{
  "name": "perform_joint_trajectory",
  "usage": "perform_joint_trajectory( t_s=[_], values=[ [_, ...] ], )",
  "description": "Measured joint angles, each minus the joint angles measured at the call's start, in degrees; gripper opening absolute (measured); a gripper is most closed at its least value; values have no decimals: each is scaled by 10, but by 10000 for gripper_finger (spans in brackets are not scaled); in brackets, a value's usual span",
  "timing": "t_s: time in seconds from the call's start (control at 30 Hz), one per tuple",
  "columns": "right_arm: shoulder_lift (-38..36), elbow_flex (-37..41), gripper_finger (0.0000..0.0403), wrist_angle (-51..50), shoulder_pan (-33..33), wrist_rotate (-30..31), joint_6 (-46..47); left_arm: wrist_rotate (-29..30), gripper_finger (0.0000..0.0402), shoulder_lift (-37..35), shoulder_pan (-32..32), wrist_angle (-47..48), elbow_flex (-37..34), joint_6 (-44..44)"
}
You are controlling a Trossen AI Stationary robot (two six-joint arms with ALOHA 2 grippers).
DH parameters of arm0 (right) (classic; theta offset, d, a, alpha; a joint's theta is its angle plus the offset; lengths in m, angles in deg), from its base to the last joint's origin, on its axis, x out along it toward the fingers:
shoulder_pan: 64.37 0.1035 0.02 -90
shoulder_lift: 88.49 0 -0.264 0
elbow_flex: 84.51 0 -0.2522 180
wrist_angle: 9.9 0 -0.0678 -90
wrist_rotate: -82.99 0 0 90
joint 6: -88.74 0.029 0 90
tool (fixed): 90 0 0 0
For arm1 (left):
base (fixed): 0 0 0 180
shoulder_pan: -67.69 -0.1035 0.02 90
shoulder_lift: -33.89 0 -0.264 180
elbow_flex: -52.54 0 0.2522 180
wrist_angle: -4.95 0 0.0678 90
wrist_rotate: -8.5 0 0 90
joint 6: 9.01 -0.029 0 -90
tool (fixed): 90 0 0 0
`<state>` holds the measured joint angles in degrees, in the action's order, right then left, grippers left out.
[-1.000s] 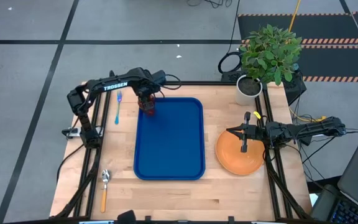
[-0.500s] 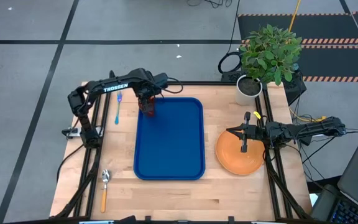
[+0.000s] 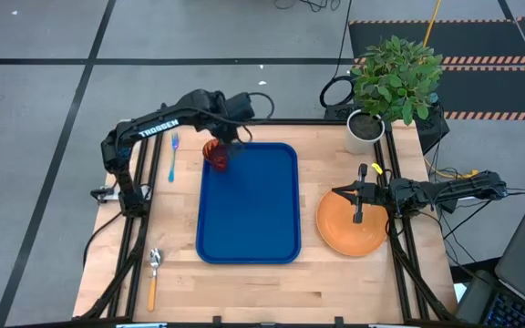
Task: Pick and place plate/cup/fork/spoon on tray
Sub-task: Put the orange plate to the left of the brown glass on the blue tray
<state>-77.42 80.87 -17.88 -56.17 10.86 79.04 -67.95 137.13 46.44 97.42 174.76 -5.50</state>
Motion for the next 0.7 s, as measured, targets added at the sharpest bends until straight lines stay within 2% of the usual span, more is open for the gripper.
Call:
perform_joint_trajectory(
  t_s=[0.07, 0.13, 0.2, 0.37, 0.57, 0.7],
  values=[
    [0, 0, 0, 0, 0, 0, 0, -52, 81, 0, 28, -25, -3, 1],
    [0, 0, 0, 0, 0, 0, 0, -78, 81, 0, 63, -48, -14, -3],
    [0, 0, 0, 0, 0, -1, 11, -80, 81, 0, 99, -73, -34, -4],
    [0, 0, 0, 13, 0, -1, 109, -80, 81, 2, 180, -103, -86, -19],
    [0, 0, 0, 127, 1, -1, 251, -81, 81, 2, 253, -183, -156, 18],
    [0, 0, 0, 172, 1, -1, 270, -81, 81, 2, 283, -229, -220, 45]
  ],
)
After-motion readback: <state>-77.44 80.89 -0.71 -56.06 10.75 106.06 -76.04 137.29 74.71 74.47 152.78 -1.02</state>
